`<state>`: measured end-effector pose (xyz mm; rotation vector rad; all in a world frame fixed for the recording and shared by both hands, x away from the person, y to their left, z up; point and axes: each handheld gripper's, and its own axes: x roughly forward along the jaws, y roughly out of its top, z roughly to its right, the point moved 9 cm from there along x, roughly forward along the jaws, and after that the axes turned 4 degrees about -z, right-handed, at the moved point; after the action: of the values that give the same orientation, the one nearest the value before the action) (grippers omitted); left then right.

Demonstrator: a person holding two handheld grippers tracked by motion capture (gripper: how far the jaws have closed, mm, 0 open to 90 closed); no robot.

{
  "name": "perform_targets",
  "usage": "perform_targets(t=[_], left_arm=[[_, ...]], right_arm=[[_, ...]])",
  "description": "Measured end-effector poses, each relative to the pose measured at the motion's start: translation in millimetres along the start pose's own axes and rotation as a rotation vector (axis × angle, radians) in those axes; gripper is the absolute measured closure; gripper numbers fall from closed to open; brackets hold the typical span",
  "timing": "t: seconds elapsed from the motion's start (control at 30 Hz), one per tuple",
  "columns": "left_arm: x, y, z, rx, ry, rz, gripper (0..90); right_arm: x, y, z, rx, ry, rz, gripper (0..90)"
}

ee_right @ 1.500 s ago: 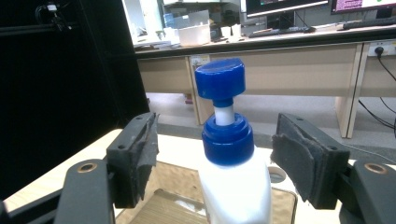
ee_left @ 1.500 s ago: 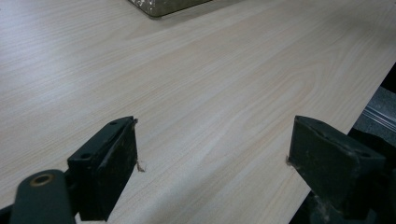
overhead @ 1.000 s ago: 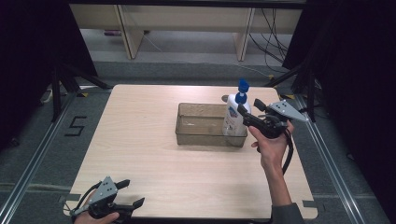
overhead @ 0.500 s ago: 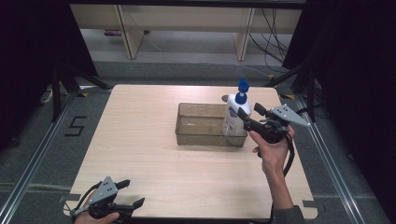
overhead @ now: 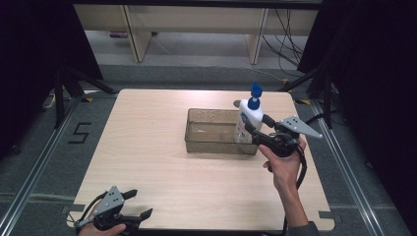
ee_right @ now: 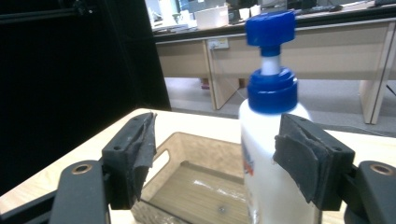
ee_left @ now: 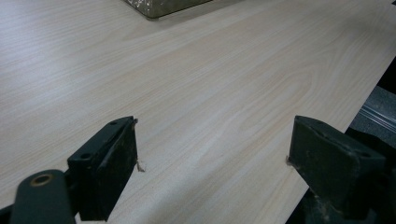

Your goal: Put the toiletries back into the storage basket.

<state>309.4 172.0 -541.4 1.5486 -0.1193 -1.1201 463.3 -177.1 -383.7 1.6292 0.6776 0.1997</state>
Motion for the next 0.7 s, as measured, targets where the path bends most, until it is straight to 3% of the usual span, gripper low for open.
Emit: perform_targets(t=[0.23,0.37,0.5,0.53,0.57,0.7], left_arm=[[0.1,0.4,-0.2,0.000,0.000,0.002,14.8],[-0.4,0.4,-0.3,0.007,-0.001,0.002,14.8],[-0.3,1.0,-0.1,-0.001,-0.001,0.007,14.8],[-0.4,0.9,0.0,-0.002,-0.001,0.008,14.8],[-0.1,1.3,-0.1,-0.003,-0.002,0.014,14.8],[0.0,1.3,0.1,-0.001,-0.002,0.015,14.8]], right_arm=[[-2.6,-9.1,-12.7,-0.012,0.036,-0.021,26.2],[-2.1,-15.7,-20.1,0.010,0.064,-0.036,25.9],[-1.7,-20.3,-22.9,-0.019,0.066,-0.039,25.7],[-2.2,-22.3,-26.9,0.008,0.082,-0.051,25.7],[-2.6,-22.8,-25.5,-0.021,0.071,-0.049,25.7],[-4.4,-27.5,-31.7,-0.001,0.092,-0.058,25.7]])
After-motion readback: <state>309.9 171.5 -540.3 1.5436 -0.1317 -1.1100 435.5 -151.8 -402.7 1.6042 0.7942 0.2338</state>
